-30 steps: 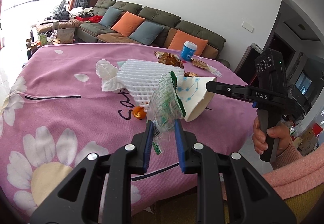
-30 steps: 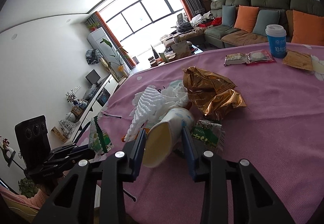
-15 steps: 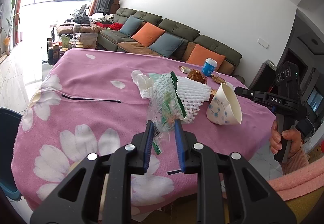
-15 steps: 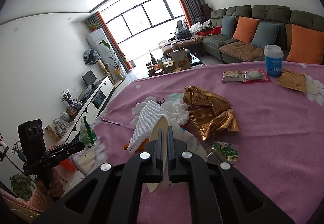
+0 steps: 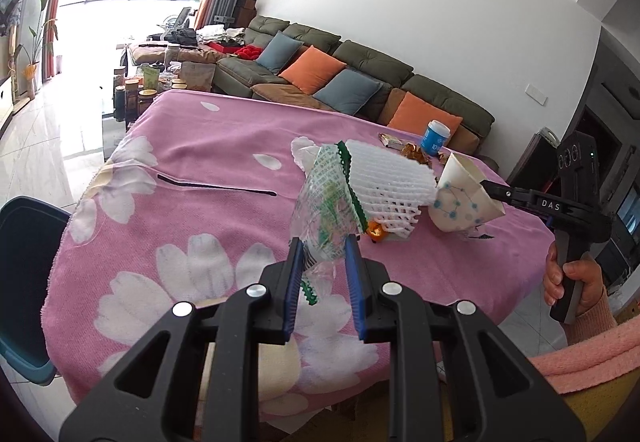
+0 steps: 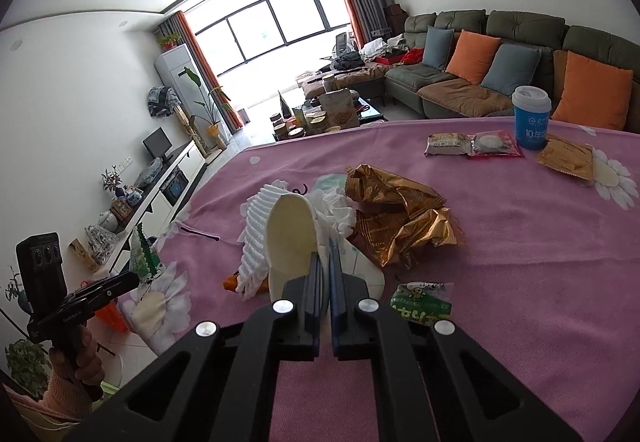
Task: Collect trash
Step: 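Grasp the clear plastic bag with the left tool while the right tool grasps the cream paper cup, then carry the bag and cup over the teal bin while opening both tools to drop them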
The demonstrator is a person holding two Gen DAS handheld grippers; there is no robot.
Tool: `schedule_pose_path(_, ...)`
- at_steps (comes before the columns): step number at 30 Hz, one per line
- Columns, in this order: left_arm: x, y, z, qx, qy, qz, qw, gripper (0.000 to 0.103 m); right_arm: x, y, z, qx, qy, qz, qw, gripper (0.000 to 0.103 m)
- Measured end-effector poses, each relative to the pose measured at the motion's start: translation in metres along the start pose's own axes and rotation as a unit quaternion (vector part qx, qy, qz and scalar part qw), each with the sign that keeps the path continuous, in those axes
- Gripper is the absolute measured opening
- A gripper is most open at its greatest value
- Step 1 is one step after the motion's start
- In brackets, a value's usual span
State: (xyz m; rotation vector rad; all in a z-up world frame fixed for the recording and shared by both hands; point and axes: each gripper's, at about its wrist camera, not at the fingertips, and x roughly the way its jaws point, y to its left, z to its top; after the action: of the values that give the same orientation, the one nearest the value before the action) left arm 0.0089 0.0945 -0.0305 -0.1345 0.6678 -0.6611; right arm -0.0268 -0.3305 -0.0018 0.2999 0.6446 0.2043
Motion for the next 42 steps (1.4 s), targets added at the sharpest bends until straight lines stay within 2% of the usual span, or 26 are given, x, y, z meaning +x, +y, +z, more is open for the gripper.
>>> schedule_pose_path(4, -0.009, 0.007, 0.001, -0.007, -0.01, 0.012, 0.9999, 0.021, -0.019, 0.008, 0.012, -0.012, -0.029, 0.006, 0.999, 0.003)
schedule_pose_path(10, -0.03, 0.023, 0.003, -0.023, -0.03, 0.038, 0.9986, 0.021, -0.024, 0.033, 0.032, -0.027, -0.052, 0.088, 0.994, 0.003)
schedule_pose_path(19, -0.07, 0.066, 0.005, -0.063, -0.059, 0.123, 0.9886, 0.021, 0.059, 0.115, 0.052, -0.064, 0.003, 0.241, 0.968, 0.003)
schedule_pose_path(26, -0.098, 0.107, 0.001, -0.099, -0.069, 0.193, 0.9737, 0.021, 0.127, 0.188, 0.06, -0.095, 0.062, 0.319, 0.941, 0.003)
schedule_pose_path(30, -0.109, 0.13, -0.006, -0.122, -0.068, 0.219, 0.9657, 0.021, 0.159, 0.227, 0.059, -0.108, 0.09, 0.346, 0.928, 0.003)
schedule_pose_path(34, -0.112, 0.153, -0.014, -0.147, -0.059, 0.24, 0.9578, 0.021, 0.186, 0.262, 0.052, -0.129, 0.112, 0.354, 0.919, 0.003)
schedule_pose_path(42, -0.099, 0.19, -0.03, -0.175, -0.025, 0.274, 0.9454, 0.022, 0.244, 0.312, 0.03, -0.148, 0.172, 0.345, 0.911, 0.003)
